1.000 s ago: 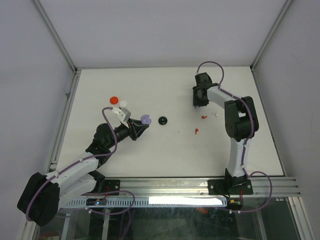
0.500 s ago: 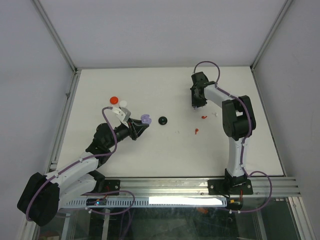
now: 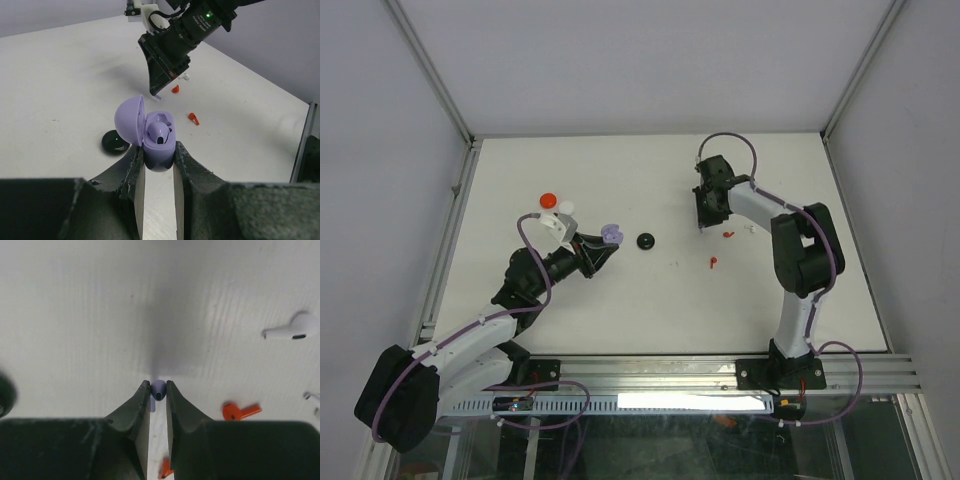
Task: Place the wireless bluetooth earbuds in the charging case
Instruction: Pick up the earbud from the center of the board.
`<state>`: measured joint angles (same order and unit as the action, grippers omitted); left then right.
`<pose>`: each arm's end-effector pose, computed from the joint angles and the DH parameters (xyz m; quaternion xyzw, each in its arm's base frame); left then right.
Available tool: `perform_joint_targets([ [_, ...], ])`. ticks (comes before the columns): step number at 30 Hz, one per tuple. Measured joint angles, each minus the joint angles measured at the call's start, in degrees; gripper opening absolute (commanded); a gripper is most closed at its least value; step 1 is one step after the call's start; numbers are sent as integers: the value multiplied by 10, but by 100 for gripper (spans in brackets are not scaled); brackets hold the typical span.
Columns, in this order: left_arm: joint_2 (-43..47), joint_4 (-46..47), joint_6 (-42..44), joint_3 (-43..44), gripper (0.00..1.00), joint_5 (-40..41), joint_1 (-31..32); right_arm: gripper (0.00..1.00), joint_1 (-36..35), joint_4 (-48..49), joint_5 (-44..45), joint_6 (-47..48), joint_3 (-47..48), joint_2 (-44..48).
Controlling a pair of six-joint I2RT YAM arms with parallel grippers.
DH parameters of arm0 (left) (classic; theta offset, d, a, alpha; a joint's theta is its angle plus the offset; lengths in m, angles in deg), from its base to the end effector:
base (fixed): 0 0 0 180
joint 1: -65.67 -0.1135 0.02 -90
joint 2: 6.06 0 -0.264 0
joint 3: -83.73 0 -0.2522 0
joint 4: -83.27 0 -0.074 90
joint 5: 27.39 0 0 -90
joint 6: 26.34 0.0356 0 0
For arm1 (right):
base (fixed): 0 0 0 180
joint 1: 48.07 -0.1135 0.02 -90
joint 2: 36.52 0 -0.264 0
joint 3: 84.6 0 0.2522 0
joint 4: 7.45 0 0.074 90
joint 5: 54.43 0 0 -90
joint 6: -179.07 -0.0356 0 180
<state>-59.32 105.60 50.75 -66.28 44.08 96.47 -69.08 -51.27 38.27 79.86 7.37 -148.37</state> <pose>0.1673 -0.1129 0.2237 0.2209 0.6775 -0.3642 0.5997 0.3777 0.1433 0.1746 -0.0947 0.9689 0.0371 0.2256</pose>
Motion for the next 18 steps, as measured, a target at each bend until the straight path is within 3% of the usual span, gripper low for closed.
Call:
perform_joint_targets([
  [6,0,38,-17,-7,0,-7,-1,13,-28,31,-50,1,-61,111],
  [18,0,106,-43,-18,0,-36,-2,13,-117,193,-124,-16,-178,338],
])
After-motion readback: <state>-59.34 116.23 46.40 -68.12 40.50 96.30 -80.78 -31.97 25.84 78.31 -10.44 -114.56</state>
